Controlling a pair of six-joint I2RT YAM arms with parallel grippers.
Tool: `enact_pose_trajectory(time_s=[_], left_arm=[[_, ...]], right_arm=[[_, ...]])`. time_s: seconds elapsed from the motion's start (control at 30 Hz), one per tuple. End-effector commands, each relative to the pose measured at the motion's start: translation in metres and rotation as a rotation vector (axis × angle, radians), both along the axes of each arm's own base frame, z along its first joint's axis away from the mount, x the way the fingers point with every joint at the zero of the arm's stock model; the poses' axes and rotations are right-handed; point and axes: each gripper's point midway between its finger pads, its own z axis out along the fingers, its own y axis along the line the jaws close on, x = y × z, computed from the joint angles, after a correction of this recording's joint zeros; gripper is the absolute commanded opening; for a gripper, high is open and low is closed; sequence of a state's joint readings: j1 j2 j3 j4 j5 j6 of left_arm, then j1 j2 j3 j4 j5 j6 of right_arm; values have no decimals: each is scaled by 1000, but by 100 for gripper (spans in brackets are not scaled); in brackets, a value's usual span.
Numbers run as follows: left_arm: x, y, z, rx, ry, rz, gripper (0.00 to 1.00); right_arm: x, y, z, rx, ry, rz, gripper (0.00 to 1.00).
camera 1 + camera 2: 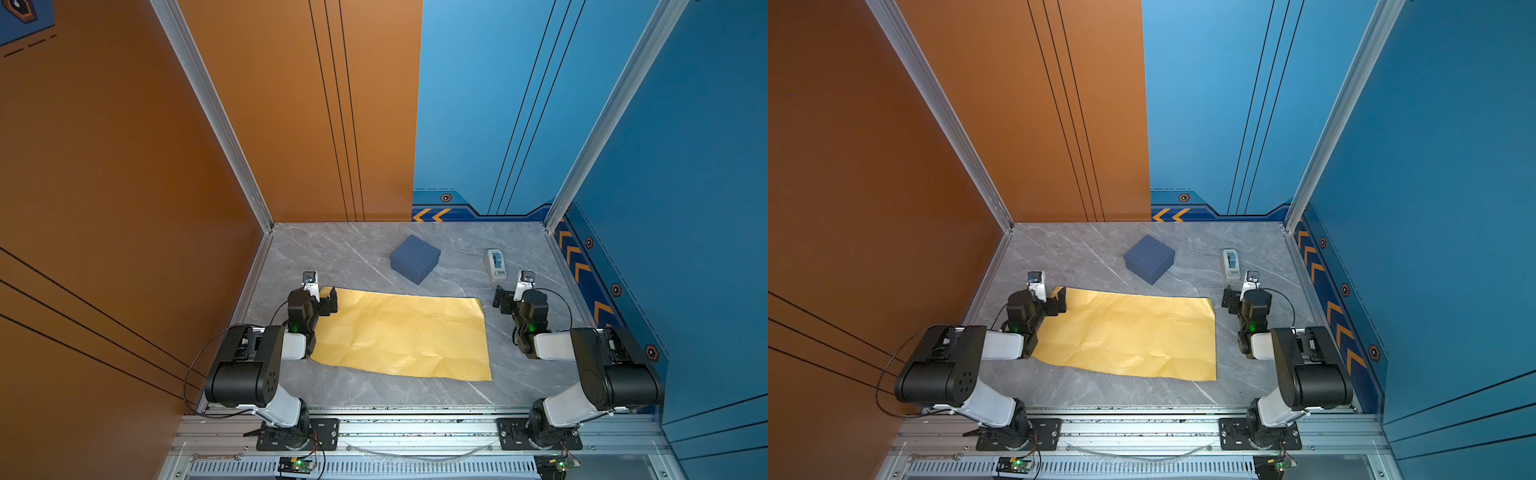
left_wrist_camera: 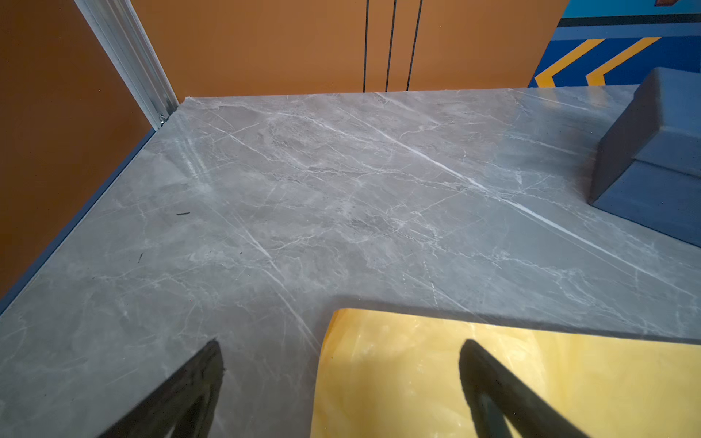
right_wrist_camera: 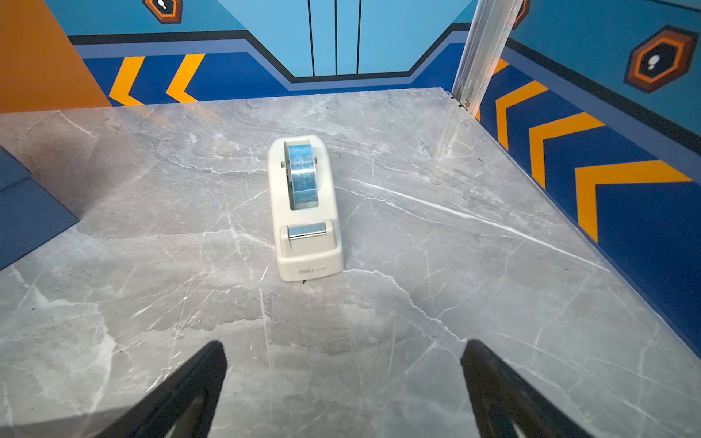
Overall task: Wrap a gift box in wrapping paper
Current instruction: Move the gift box onto the wrapping paper.
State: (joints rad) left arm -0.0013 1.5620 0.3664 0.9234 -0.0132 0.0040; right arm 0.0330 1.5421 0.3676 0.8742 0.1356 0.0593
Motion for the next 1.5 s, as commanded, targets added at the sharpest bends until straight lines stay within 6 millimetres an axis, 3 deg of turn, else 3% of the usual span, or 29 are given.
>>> enact_pose_trajectory(time_s=[0.0,1.2,1.33,1.47], left_arm=[[3,-2,4,13,-6,-11,98],[5,6,9,15,0,33,98],[11,-14,26,80,79,-33,98],[19,-41,55,95,119,-94,98]], right_arm=[[4,-1,8,-7,-14,-7,100],[4,-1,8,-6,-18,-8,100],[10,9,19,-22,98,38,100],[12,17,41,79,257,6,100]])
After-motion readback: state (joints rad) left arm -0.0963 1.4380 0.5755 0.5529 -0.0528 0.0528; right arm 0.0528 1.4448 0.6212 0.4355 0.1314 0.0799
